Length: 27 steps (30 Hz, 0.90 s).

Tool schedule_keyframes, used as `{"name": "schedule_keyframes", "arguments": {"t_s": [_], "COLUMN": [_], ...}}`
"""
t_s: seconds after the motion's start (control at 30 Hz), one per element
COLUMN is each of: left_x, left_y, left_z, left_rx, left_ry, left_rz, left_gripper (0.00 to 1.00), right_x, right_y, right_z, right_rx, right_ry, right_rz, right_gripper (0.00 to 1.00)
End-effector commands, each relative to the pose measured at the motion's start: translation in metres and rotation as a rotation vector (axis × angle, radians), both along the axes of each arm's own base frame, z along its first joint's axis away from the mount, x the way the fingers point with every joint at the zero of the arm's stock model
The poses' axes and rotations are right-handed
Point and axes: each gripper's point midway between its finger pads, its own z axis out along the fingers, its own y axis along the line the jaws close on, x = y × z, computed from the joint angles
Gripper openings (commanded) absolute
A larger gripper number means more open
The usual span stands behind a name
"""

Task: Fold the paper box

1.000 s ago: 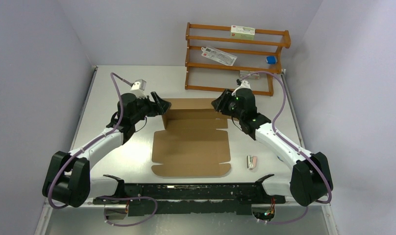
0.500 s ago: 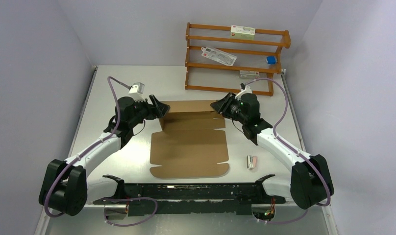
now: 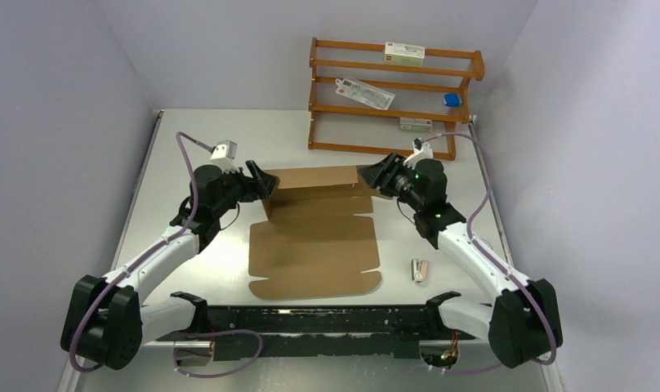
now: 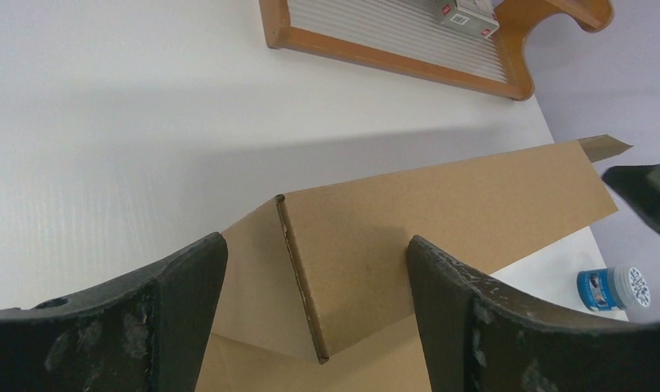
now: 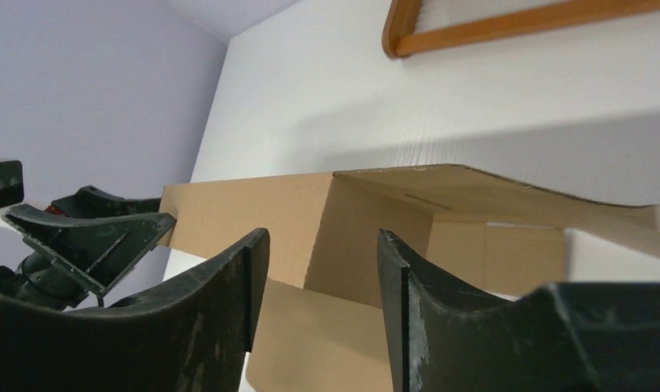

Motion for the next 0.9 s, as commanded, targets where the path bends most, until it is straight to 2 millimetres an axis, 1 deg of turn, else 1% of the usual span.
{"name": "schedule_keyframes", "arguments": {"t_s": [0.0,0.07,0.17,0.23,0.3,0.43,0.5,0.6,0.77,0.87], "left_x": [-0.002,0.000,0.003,0.004,0.006,0.009,0.010,0.011,0.012,0.011], "left_y": [0.014,0.015,0.015,0.015,0.014,0.010,0.009,0.009,0.005,0.005], "left_z": [-0.017,-0.016,-0.015,-0.015,-0.015,-0.016,-0.016,-0.016,-0.015,-0.016], "left_rx": [0.085,0.088,0.092,0.092,0.090,0.085,0.086,0.085,0.078,0.079], "left_ry": [0.054,0.052,0.052,0.053,0.055,0.062,0.063,0.064,0.065,0.067], "left_rz": [0.045,0.051,0.056,0.058,0.057,0.040,0.037,0.036,0.021,0.017], "left_gripper": [0.85,0.86,0.87,0.87,0.87,0.87,0.87,0.87,0.87,0.87], "right_x": [0.002,0.002,0.002,0.001,0.001,-0.003,-0.004,-0.003,0.005,0.009], "right_y": [-0.027,-0.037,-0.056,-0.068,-0.076,-0.073,-0.068,-0.066,-0.067,-0.061], "right_z": [0.018,0.017,0.008,-0.007,-0.027,-0.062,-0.076,-0.095,-0.118,-0.130], "right_rx": [-0.099,-0.135,-0.178,-0.200,-0.214,-0.210,-0.194,-0.187,-0.184,-0.166], "right_ry": [-0.097,-0.103,-0.093,-0.066,-0.029,0.030,0.049,0.073,0.085,0.102], "right_rz": [-0.077,-0.115,-0.191,-0.236,-0.271,-0.256,-0.236,-0.234,-0.258,-0.243], "right_gripper": [0.57,0.60,0.62,0.62,0.61,0.58,0.58,0.57,0.58,0.58]}}
